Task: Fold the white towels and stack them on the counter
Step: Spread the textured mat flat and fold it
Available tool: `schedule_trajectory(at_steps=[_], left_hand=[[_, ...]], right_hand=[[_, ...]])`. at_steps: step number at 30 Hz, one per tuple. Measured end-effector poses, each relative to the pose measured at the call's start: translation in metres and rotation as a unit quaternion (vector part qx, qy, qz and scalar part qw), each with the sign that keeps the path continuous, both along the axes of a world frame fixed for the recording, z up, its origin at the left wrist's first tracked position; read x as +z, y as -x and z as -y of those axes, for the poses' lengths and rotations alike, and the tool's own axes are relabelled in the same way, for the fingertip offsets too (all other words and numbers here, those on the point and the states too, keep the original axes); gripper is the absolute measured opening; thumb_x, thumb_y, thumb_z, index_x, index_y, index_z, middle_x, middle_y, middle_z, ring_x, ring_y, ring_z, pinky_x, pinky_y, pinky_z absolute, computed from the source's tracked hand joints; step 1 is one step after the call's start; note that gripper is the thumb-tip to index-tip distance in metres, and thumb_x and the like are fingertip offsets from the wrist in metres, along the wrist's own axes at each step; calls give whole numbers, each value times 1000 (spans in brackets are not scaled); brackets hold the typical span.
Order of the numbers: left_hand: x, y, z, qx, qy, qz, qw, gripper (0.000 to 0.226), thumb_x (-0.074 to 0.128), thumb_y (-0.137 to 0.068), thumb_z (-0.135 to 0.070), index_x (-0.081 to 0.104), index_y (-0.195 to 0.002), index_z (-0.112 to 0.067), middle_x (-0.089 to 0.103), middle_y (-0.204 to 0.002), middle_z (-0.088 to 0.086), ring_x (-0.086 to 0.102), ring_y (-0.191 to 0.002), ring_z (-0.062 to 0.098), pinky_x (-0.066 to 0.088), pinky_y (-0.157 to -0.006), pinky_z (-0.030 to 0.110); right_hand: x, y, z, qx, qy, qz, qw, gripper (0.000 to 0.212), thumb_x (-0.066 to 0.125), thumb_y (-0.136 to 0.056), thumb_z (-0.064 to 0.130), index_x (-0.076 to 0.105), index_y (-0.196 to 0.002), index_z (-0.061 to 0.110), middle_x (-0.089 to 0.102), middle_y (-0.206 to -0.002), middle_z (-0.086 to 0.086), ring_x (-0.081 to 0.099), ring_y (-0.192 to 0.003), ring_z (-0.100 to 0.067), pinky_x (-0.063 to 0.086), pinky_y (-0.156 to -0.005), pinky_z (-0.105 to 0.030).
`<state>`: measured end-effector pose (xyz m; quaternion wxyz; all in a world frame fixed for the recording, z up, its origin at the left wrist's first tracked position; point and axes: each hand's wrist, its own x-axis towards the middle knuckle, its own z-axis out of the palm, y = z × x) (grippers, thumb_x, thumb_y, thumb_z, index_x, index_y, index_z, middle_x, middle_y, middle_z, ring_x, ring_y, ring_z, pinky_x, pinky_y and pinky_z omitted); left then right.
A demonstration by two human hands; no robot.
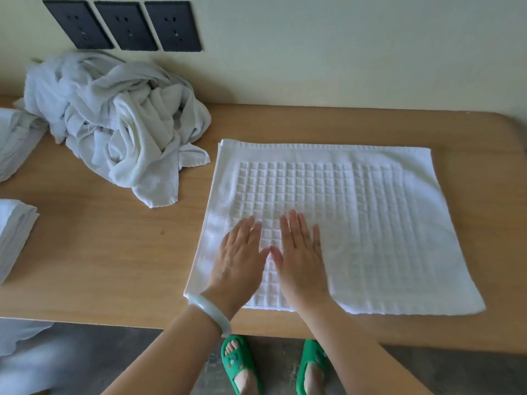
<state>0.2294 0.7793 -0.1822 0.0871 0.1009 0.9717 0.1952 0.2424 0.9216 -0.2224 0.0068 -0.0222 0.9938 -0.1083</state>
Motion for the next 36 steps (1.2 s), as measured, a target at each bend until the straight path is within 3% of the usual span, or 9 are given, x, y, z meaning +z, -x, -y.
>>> schedule_trajectory(at_steps=[5, 12, 17, 21, 25, 27, 30, 32, 36], left_hand=[[-41, -1, -16, -96, 125, -47, 986, 61, 14, -101, -52, 9, -157, -27, 3, -165, 2, 2, -152, 22, 10, -120, 54], [-39, -7, -35, -54, 101, -67, 991, 64, 15, -100, -53, 7, -157, -25, -1, -164, 9, -1, -151, 29, 10, -120, 55], [-37, 3, -112, -182, 84, -95, 975, 60, 16, -103, -45, 14, -157, -19, 4, -165, 8, 3, -151, 28, 15, -118, 58], [-45, 7, -120, -182, 103, -100, 973, 60, 16, -101, -47, 11, -157, -25, 4, -165, 4, 2, -152, 26, 13, -117, 61], [-37, 6, -134, -183, 91, -97, 974, 62, 21, -101, -44, 23, -155, -13, 12, -163, 10, 7, -151, 31, 18, -116, 61], [-29, 15, -166, -239, 78, -120, 961, 60, 27, -101, -38, 34, -150, -5, 19, -161, 14, 13, -150, 32, 24, -115, 60], [-21, 45, -237, -316, 60, -138, 937, 56, 26, -102, -35, 41, -146, -5, 28, -158, 14, 19, -149, 30, 27, -116, 55], [-19, 70, -281, -329, 71, -111, 935, 59, 17, -103, -36, 31, -151, -6, 20, -161, 13, 11, -150, 28, 15, -121, 50], [-21, 109, -334, -331, 147, -66, 930, 61, 19, -106, -40, 3, -156, -8, -5, -164, 10, -8, -151, 25, -4, -122, 43]], right_hand=[[-11, -30, -55, -68, -30, 26, 997, 64, 10, -101, 47, 11, -154, 13, 4, -162, -5, -1, -150, -19, 6, -119, -46], [-3, -55, -84, -170, -13, 31, 985, 67, 12, -100, 51, 21, -153, 10, 14, -161, -8, 11, -149, -25, 12, -116, -49], [2, -22, -122, -181, -11, 17, 983, 65, 14, -100, 46, 21, -152, 7, 17, -160, -11, 12, -148, -24, 11, -115, -48], [-9, -59, -199, -242, -27, 42, 969, 68, 12, -99, 52, 13, -154, 12, 7, -162, -5, 6, -150, -20, 7, -119, -46], [8, -87, -228, -253, 99, 48, 961, 64, 13, -101, 52, 2, -154, 20, 1, -162, 5, 0, -149, -10, 9, -121, -38], [26, -93, -241, -312, 194, 28, 930, 59, 34, -101, 40, 16, -154, 20, 21, -158, 6, 20, -145, -12, 25, -118, -34], [45, -99, -268, -411, 184, 5, 893, 26, 58, -94, 24, 56, -119, 19, 53, -114, 6, 54, -111, -19, 50, -89, -32], [49, -96, -283, -429, 222, 86, 871, 6, 63, -89, 24, 57, -88, 21, 56, -97, 3, 57, -86, -13, 48, -71, -27], [50, -89, -291, -414, 285, 198, 841, 32, 59, -89, 32, 51, -70, 7, 50, -88, -1, 50, -63, -16, 36, -56, -26]])
